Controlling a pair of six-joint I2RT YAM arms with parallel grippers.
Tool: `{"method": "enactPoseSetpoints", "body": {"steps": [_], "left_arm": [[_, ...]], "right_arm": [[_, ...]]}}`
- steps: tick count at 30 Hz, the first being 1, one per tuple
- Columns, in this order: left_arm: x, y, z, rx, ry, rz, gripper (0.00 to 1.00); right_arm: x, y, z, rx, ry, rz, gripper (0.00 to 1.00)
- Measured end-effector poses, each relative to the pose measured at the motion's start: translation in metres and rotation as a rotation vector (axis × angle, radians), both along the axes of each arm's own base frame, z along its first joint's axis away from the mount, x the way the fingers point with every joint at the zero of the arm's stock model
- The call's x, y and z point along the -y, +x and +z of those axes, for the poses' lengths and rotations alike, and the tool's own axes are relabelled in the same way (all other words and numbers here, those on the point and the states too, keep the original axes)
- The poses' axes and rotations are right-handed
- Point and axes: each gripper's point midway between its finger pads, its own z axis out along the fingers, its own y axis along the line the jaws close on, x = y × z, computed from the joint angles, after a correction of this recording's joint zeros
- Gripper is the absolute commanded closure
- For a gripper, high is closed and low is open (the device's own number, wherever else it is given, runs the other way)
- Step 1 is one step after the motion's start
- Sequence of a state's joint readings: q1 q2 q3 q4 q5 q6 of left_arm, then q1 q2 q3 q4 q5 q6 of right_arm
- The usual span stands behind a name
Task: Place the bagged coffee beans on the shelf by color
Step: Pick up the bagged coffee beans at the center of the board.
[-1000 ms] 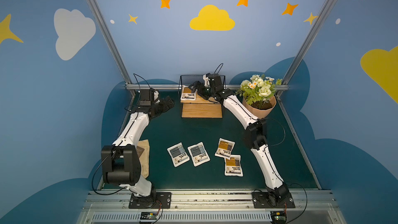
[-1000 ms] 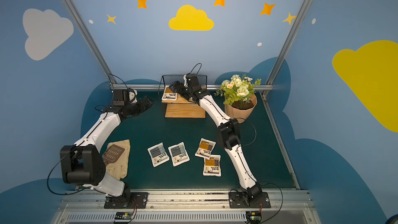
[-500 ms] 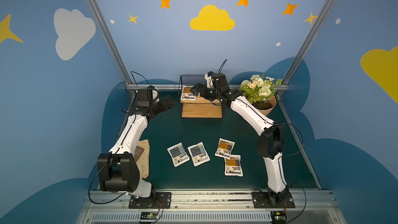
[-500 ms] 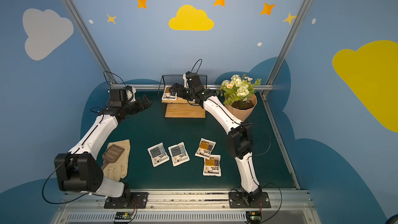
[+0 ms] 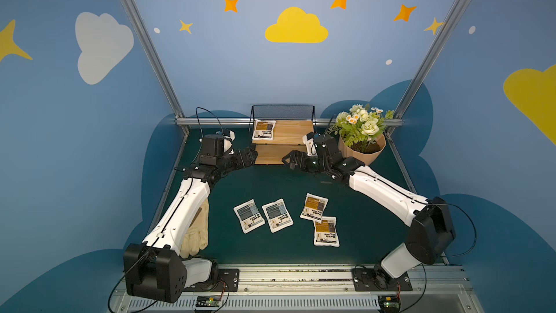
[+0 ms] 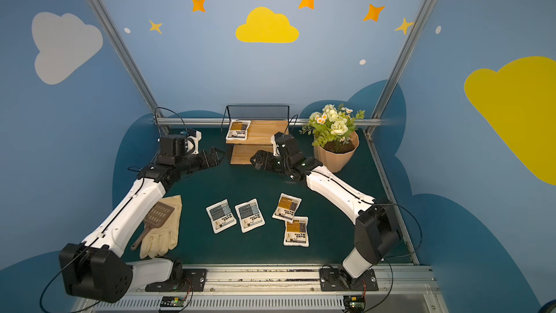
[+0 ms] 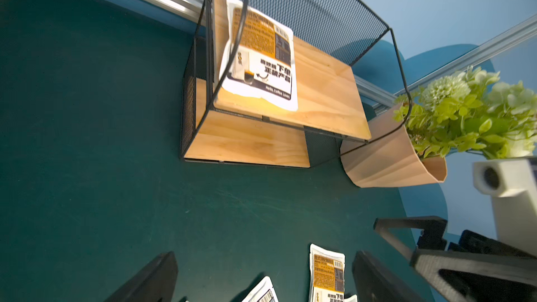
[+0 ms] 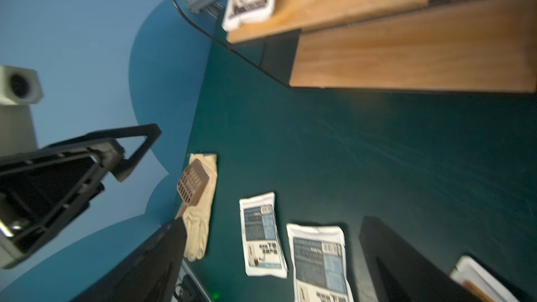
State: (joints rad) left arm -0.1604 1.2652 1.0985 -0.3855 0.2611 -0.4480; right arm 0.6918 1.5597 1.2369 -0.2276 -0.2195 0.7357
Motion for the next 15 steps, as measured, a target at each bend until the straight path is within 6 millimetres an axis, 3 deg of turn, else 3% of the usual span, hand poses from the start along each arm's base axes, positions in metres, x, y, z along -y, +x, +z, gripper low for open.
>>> {"method": "enactPoseSetpoints", "body": {"steps": [7,11,15], "left_arm": [[0.022,-0.036,-0.033,-0.059,0.056,-0.053,0.00],[0.029,-0.051,-0.062,-0.120,0.089,-0.066,0.00],[0.037,-0.064,-0.090,-0.181,0.104,-0.076,0.00]], "right_arm": [[0.064,-0.046,-0.061,-0.147,-0.053,-0.089,0.02],[0.093,-0.060,-0.086,-0.214,-0.054,-0.161,0.02],[0.111,-0.070,-0.110,-0.289,-0.059,-0.208,0.02]]}}
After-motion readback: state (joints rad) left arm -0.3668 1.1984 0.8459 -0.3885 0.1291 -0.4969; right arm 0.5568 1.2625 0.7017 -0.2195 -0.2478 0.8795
